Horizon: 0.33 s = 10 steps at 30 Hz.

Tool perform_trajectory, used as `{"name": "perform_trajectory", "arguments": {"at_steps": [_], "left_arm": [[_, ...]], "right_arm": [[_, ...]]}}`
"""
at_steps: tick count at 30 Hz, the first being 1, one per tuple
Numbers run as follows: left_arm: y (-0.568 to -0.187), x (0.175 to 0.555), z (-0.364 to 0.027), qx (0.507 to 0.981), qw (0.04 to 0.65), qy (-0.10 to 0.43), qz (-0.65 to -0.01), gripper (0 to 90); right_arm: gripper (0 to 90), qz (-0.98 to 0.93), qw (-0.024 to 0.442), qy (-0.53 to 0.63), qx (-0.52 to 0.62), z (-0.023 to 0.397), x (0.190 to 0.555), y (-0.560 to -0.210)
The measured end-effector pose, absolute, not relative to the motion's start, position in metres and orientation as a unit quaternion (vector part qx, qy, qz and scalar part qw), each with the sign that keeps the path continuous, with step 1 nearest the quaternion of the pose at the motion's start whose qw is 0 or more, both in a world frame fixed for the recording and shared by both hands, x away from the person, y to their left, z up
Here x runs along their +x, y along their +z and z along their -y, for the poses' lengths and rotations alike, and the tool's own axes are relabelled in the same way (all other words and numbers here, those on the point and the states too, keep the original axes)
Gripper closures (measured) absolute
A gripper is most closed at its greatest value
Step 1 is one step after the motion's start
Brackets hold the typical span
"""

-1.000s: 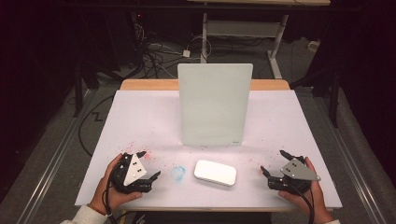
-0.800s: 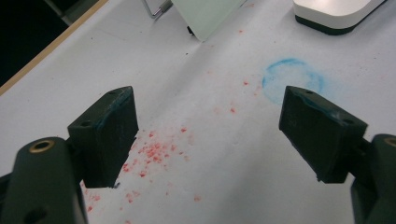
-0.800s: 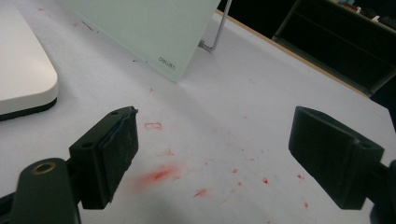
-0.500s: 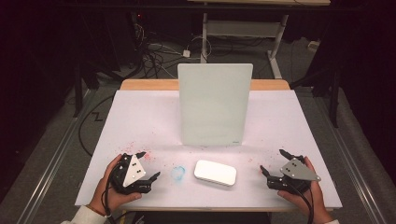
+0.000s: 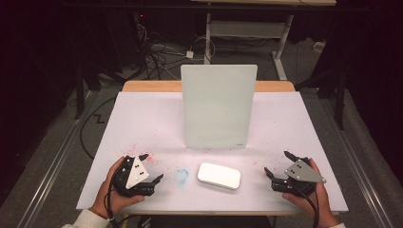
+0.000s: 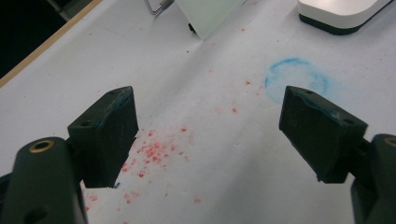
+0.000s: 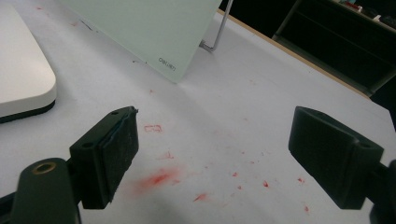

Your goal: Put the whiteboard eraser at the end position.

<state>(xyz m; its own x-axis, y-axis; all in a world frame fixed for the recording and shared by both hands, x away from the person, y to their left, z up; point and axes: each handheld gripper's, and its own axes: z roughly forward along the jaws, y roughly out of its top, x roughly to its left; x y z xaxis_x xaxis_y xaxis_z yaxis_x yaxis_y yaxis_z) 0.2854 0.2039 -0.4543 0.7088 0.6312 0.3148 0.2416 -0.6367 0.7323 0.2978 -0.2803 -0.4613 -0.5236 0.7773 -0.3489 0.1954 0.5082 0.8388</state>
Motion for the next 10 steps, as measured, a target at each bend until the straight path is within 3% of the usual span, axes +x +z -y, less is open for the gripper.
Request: {"name": "perform_trajectory", "arguments": {"at_steps": [10], "left_arm": [[-0.4536,0.2869,-0.2037,0.857,0.343,0.287,-0.256,18.9]], "right_arm": [[16.6,-0.785,0.379,0.384,0.307,0.2795,0.298,-0.4619]]}}
